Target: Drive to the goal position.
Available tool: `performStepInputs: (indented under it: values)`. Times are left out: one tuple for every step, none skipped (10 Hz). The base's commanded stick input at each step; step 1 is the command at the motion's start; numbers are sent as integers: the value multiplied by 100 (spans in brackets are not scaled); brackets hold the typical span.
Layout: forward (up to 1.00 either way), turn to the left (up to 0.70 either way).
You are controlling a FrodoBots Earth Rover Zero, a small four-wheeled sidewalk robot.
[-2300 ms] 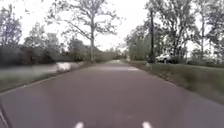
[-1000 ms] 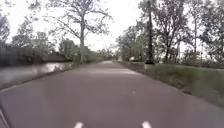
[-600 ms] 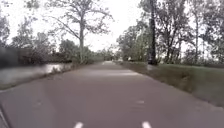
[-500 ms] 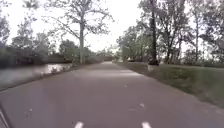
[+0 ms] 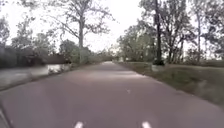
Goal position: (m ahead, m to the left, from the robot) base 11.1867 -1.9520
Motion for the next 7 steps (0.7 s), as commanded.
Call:
performStepInputs:
  values:
    - [100, 0]
    - [100, 0]
    - [100, 0]
    - [100, 0]
    - [100, 0]
    - [100, 0]
    - [100, 0]
